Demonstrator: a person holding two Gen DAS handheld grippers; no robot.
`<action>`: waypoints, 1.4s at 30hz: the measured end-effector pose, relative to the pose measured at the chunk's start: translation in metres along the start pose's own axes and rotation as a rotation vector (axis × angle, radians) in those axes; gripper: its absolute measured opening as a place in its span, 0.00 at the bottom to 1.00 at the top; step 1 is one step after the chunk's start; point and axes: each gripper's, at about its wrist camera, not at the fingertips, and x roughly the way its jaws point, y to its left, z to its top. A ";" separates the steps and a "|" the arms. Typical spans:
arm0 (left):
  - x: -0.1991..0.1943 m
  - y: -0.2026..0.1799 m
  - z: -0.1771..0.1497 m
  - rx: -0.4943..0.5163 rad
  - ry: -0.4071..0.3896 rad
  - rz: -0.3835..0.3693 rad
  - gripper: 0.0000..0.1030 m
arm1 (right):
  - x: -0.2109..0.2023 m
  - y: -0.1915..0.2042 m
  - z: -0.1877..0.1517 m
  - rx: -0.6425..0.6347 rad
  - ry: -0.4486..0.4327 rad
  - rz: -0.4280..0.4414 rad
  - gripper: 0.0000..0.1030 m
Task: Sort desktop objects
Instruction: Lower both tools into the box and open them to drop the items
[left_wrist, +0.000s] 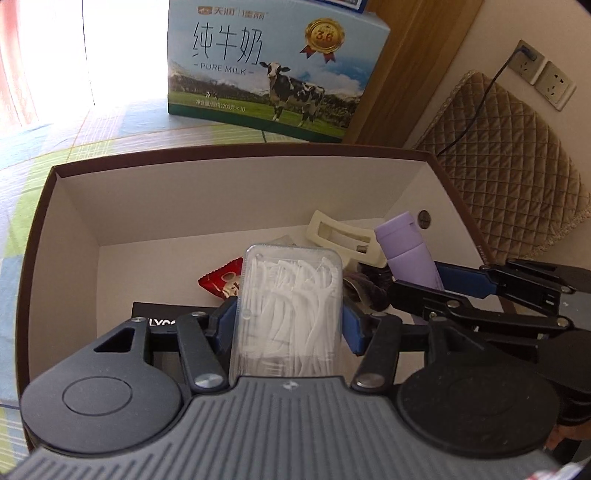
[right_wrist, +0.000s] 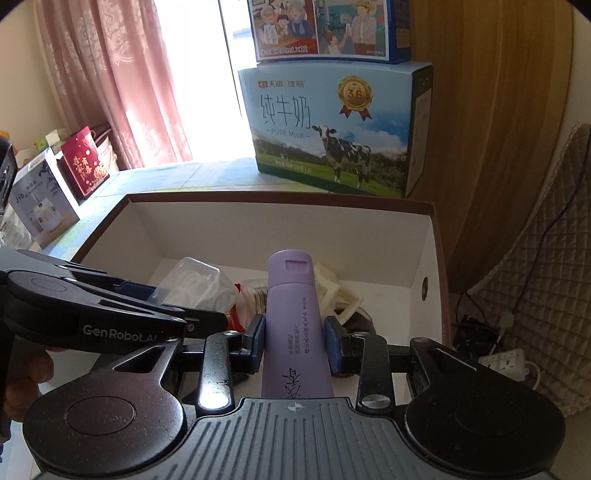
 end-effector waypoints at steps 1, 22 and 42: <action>0.003 0.001 0.001 0.000 0.003 0.001 0.51 | 0.002 -0.001 0.000 0.000 0.003 0.000 0.30; -0.008 0.019 0.015 0.058 -0.044 0.128 0.79 | 0.028 0.000 0.012 0.040 0.028 0.017 0.30; -0.076 0.022 -0.011 0.047 -0.122 0.206 0.92 | -0.048 0.006 -0.004 0.105 -0.108 0.074 0.95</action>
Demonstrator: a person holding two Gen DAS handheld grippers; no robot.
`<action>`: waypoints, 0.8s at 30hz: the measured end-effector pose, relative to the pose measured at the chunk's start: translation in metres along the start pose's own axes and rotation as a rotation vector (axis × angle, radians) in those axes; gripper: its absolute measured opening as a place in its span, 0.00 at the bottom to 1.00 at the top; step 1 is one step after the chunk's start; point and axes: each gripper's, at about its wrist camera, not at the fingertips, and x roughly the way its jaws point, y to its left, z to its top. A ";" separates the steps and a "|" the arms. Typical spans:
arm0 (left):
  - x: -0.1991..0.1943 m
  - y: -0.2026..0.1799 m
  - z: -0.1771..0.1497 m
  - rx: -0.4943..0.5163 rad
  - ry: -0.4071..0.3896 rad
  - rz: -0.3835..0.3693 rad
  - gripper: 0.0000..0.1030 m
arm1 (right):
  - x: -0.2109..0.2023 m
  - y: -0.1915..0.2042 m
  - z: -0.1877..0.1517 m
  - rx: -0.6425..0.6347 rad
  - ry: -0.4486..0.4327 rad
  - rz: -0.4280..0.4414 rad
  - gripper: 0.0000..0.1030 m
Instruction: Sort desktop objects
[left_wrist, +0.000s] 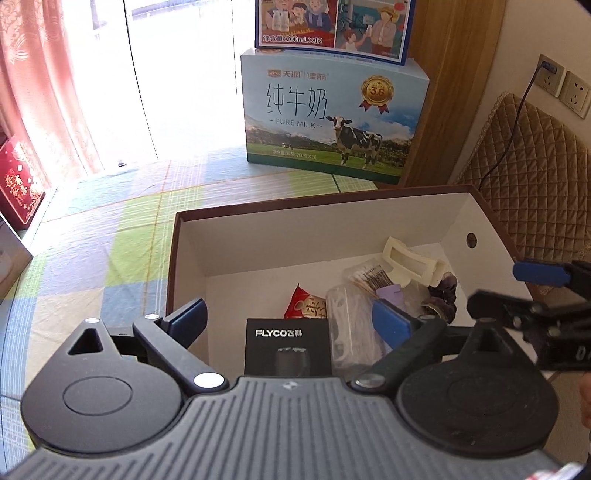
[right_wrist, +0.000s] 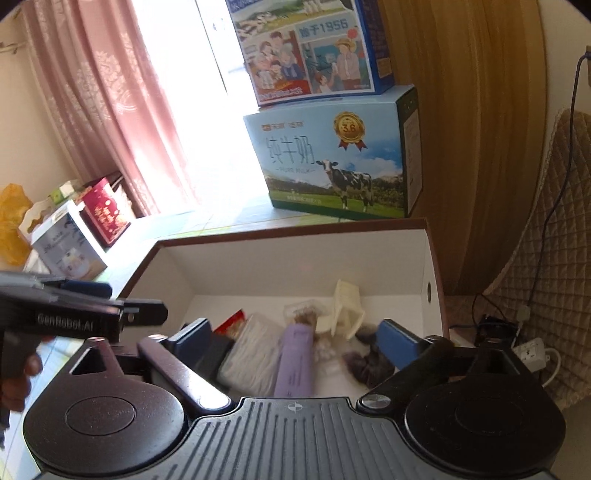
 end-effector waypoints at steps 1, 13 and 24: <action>-0.005 0.000 -0.002 0.000 -0.005 0.000 0.92 | -0.005 0.003 -0.003 -0.007 -0.005 0.000 0.98; -0.060 -0.005 -0.040 0.021 -0.069 0.049 0.99 | -0.049 0.032 -0.042 -0.046 -0.023 -0.038 0.98; -0.113 -0.002 -0.083 0.063 -0.136 0.111 0.99 | -0.083 0.054 -0.069 0.020 -0.042 -0.104 0.98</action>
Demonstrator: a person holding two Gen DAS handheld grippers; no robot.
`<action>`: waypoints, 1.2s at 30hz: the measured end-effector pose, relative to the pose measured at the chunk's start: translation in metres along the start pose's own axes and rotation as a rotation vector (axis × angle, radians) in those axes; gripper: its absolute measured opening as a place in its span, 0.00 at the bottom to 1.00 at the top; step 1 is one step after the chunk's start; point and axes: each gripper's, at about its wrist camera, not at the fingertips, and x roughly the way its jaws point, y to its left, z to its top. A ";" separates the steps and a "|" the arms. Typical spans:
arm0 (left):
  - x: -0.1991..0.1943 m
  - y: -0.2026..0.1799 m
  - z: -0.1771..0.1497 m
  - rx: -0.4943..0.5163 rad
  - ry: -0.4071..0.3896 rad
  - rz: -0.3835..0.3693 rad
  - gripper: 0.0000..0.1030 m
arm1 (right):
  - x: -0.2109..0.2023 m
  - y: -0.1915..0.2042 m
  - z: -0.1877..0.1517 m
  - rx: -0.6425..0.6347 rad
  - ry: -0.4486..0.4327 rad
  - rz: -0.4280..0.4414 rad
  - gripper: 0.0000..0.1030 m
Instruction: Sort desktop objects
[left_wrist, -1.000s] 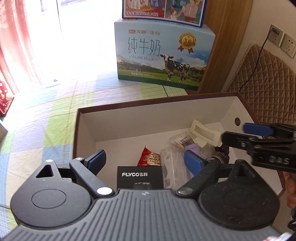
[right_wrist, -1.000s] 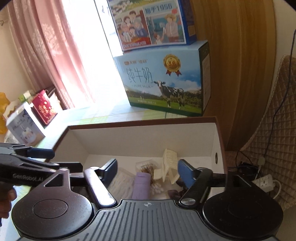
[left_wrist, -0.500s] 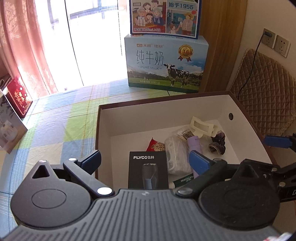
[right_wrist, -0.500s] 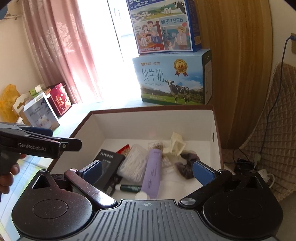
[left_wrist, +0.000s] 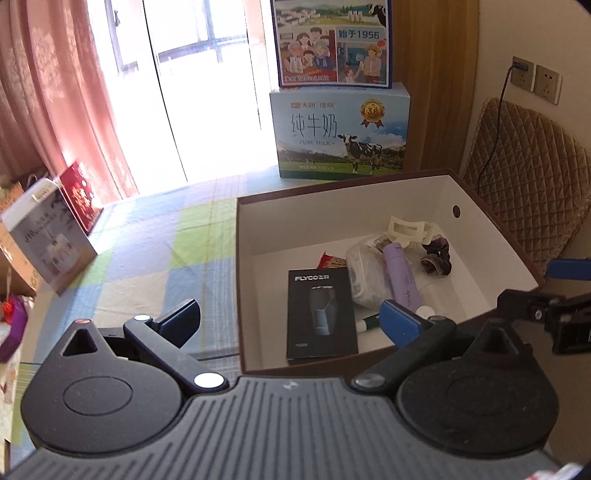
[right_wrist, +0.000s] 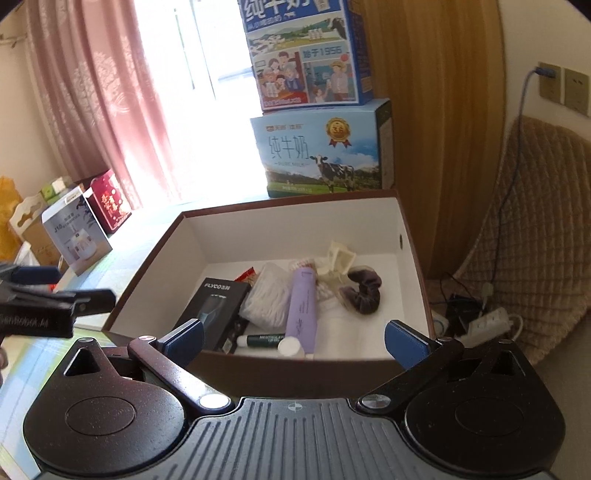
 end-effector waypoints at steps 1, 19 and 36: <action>-0.005 0.002 -0.003 0.001 -0.003 -0.001 0.99 | -0.004 0.002 -0.003 0.011 0.002 -0.002 0.98; -0.085 0.042 -0.067 -0.021 0.047 -0.034 0.99 | -0.060 0.064 -0.066 0.037 0.019 -0.023 0.98; -0.118 0.054 -0.122 -0.011 0.131 -0.085 0.99 | -0.093 0.112 -0.112 0.030 0.031 -0.028 0.98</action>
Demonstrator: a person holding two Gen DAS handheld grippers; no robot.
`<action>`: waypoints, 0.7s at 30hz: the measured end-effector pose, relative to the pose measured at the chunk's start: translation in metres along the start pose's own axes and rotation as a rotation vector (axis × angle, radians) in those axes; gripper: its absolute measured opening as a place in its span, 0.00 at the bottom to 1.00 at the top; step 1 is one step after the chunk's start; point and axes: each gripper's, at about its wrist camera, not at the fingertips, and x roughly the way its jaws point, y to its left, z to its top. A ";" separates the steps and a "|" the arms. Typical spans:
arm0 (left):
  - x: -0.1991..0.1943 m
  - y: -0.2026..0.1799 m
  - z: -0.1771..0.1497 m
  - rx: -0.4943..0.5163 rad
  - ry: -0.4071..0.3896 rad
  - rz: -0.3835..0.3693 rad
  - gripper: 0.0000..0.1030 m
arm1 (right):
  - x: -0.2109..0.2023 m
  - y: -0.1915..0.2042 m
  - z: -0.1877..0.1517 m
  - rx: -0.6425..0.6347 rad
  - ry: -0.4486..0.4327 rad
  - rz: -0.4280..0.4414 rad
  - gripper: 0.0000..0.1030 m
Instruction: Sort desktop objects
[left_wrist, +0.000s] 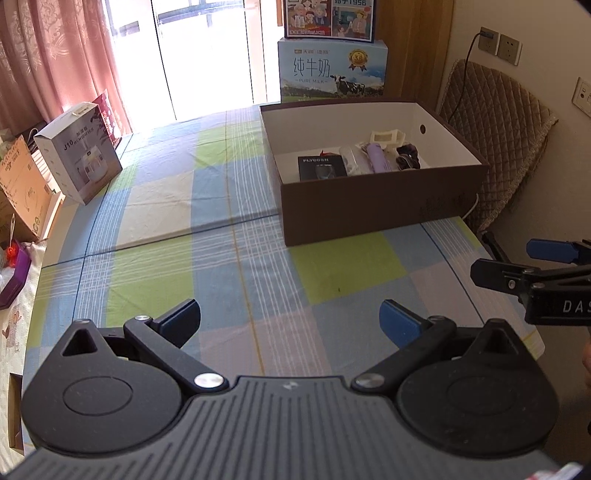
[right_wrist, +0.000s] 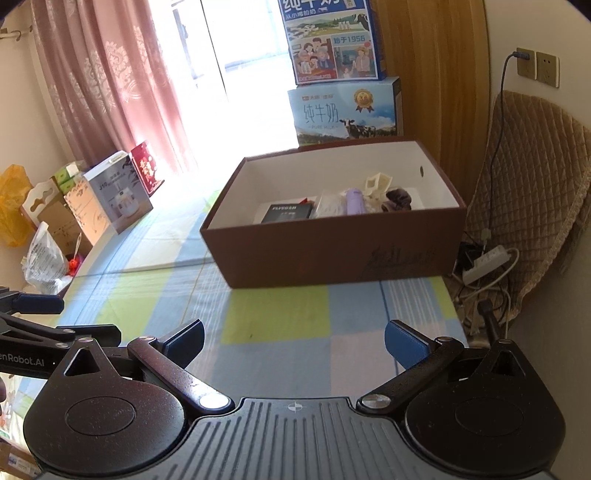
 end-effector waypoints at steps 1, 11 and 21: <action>-0.001 0.001 -0.002 0.001 0.002 -0.001 0.99 | -0.001 0.002 -0.003 0.001 0.002 -0.002 0.98; -0.013 0.014 -0.029 -0.004 0.032 0.017 0.99 | -0.007 0.020 -0.028 -0.002 0.042 0.005 0.98; -0.021 0.024 -0.041 -0.008 0.043 0.035 0.99 | -0.006 0.036 -0.041 -0.023 0.074 0.015 0.98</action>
